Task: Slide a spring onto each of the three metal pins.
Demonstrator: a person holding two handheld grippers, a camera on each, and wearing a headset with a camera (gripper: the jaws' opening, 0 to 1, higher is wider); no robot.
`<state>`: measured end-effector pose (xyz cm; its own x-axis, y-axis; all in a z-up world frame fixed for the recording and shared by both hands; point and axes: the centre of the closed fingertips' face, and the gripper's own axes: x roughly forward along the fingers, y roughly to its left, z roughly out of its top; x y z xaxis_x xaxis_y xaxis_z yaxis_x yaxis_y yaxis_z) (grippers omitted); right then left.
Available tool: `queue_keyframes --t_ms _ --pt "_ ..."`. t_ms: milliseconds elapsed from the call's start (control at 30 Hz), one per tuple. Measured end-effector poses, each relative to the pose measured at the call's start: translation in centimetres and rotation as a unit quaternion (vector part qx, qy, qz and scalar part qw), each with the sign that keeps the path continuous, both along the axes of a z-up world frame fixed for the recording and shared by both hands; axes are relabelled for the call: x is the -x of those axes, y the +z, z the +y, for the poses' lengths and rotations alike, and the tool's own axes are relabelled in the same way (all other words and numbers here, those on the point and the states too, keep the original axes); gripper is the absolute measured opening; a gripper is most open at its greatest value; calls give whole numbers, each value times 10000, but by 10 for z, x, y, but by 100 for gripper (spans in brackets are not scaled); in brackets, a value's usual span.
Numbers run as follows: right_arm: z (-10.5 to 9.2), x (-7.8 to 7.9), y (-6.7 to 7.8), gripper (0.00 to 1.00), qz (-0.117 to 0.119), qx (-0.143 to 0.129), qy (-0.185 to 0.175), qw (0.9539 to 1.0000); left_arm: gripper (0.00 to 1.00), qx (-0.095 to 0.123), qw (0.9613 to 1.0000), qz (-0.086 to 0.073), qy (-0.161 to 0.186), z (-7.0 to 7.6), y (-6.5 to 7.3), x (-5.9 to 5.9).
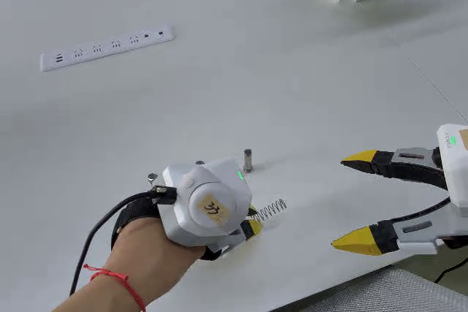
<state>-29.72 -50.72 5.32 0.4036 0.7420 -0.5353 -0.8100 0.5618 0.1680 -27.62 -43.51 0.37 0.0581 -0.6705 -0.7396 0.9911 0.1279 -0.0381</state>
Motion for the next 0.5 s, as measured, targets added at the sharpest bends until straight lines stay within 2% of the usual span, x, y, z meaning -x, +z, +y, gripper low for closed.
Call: queue_keyframes --t_ms 33,100,200,267,300,367,500 --pt "4 -2 3 71 8 -39 15 10000 6 139 9999 19 56 0 6 0" --pt "10 -3 9 69 -6 -125 67 9999 6 267 9996 3 101 1 14 1" --pt "22 -8 23 64 1 -337 113 9994 6 689 9973 28 259 0 35 1" --pt "27 -10 30 60 -7 -409 128 9991 6 836 9961 -13 292 1 44 2" --pt "32 -12 35 58 31 -494 127 9987 6 970 9947 -18 351 2 51 2" --pt "37 -15 46 54 -48 -604 156 9980 6 1163 9921 -13 479 5 61 1" --pt "46 -21 64 47 -60 -841 125 9964 6 1436 9877 -37 620 11 76 2"
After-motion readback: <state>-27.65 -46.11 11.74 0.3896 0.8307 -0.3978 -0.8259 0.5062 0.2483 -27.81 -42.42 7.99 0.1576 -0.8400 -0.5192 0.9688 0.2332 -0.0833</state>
